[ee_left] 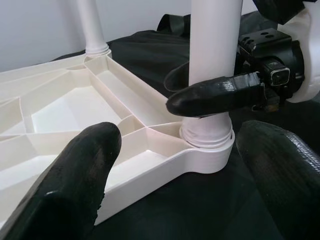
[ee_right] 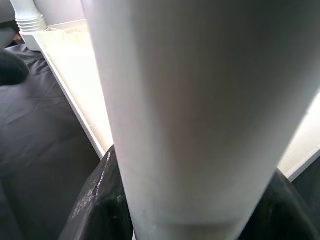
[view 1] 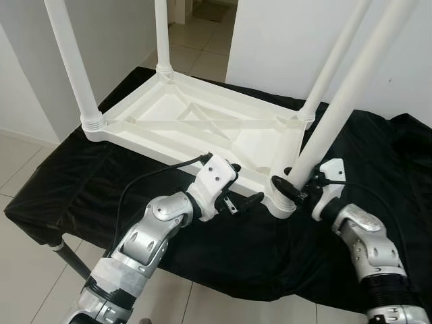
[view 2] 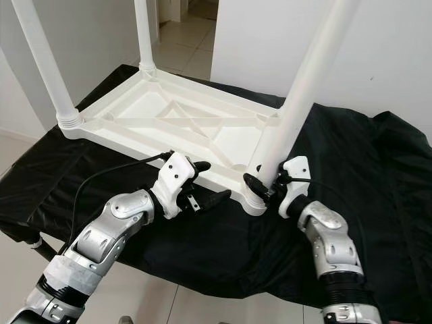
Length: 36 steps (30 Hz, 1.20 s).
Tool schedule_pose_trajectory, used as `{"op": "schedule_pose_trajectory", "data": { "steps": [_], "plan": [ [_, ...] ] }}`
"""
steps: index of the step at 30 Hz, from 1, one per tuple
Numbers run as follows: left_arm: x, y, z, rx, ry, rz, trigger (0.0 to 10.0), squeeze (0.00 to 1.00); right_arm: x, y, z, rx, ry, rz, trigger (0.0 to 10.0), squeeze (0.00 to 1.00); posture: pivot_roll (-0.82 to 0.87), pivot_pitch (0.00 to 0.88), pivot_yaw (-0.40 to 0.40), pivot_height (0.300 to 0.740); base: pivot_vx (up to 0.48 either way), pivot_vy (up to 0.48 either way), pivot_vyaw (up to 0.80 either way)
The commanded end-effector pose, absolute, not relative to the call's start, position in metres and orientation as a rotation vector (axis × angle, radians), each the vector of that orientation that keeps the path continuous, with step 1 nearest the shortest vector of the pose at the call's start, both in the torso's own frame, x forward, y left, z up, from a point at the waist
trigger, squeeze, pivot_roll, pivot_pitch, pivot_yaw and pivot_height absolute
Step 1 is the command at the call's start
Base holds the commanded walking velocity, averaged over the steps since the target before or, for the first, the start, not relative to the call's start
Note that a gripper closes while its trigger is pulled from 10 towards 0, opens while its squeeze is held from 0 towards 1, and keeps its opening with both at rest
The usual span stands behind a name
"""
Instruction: Building children table
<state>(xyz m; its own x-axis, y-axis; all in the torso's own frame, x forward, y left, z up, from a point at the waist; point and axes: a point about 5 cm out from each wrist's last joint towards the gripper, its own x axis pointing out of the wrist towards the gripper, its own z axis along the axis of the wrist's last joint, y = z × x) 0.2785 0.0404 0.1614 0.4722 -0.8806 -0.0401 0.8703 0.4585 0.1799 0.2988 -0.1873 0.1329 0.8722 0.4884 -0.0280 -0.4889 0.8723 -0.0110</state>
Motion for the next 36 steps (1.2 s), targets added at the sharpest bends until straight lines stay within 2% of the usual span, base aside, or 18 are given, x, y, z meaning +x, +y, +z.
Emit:
{"op": "schedule_pose_trajectory", "data": {
  "steps": [1, 3, 6, 8, 11, 13, 15, 19, 26, 34, 35, 36],
  "plan": [
    [0.277, 0.038, 0.158, 0.193, -0.039, -1.107, 10.0, 0.00, 0.297, -0.184, 0.123, 0.002, 0.080, 0.471, 10.0, 0.00, -0.05, 0.000, -0.103, 0.740, 0.000, 0.000, 0.00],
    [0.276, 0.037, 0.157, 0.190, -0.035, -1.109, 10.0, 0.00, 0.296, -0.177, 0.121, 0.019, 0.087, 0.420, 10.0, 0.00, -0.05, 0.000, -0.103, 0.740, 0.000, 0.000, 0.00],
    [0.274, 0.037, 0.157, 0.190, -0.032, -1.118, 10.0, 0.00, 0.293, -0.152, 0.114, 0.108, 0.095, 0.214, 10.0, 0.00, -0.05, 0.000, -0.100, 0.740, 0.000, 0.000, 0.00],
    [0.274, 0.037, 0.157, 0.190, -0.032, -1.118, 10.0, 0.00, 0.293, -0.152, 0.114, 0.108, 0.095, 0.214, 10.0, 0.00, -0.05, 0.000, -0.100, 0.740, 0.000, 0.000, 0.00],
    [0.274, 0.037, 0.159, 0.185, -0.044, -1.122, 10.0, 0.00, 0.293, -0.141, 0.111, 0.129, 0.080, 0.033, 10.0, 0.00, -0.04, 0.000, -0.095, 0.740, 0.000, 0.000, 0.00],
    [0.274, 0.037, 0.159, 0.185, -0.044, -1.122, 10.0, 0.00, 0.293, -0.141, 0.111, 0.129, 0.080, 0.033, 10.0, 0.00, -0.04, 0.000, -0.095, 0.740, 0.000, 0.000, 0.00],
    [0.275, 0.038, 0.161, 0.185, -0.050, -1.117, 10.0, 0.00, 0.291, -0.129, 0.112, 0.170, 0.077, -0.070, 10.0, 0.00, -0.03, 0.000, -0.094, 0.740, 0.000, 0.000, 0.00],
    [0.276, 0.039, 0.160, 0.185, -0.049, -1.113, 10.0, 0.00, 0.291, -0.123, 0.113, 0.139, 0.084, -0.036, 10.0, 0.00, -0.03, 0.000, -0.094, 0.740, 0.000, 0.000, 0.00],
    [0.275, 0.039, 0.159, 0.184, -0.048, -1.115, 10.0, 0.00, 0.289, -0.126, 0.115, 0.123, 0.078, -0.089, 10.0, 0.00, -0.04, 0.000, -0.085, 0.740, 0.000, 0.000, 0.00],
    [0.276, 0.039, 0.161, 0.172, -0.049, -1.116, 10.0, 0.00, 0.289, -0.127, 0.123, 0.076, -0.005, -0.065, 10.0, 0.00, -0.04, 0.000, -0.078, 0.740, 0.000, 0.000, 0.00],
    [0.277, 0.039, 0.162, 0.165, -0.051, -1.113, 10.0, 0.00, 0.288, -0.128, 0.124, 0.090, -0.015, -0.059, 10.0, 0.24, -0.04, 0.000, -0.076, 0.740, 0.000, 0.000, 0.00],
    [0.277, 0.040, 0.162, 0.162, -0.052, -1.111, 10.0, 0.00, 0.288, -0.130, 0.124, 0.100, -0.021, -0.056, 10.0, 1.00, -0.04, 0.000, -0.076, 0.740, 0.000, 0.000, 0.00]
  ]
}}
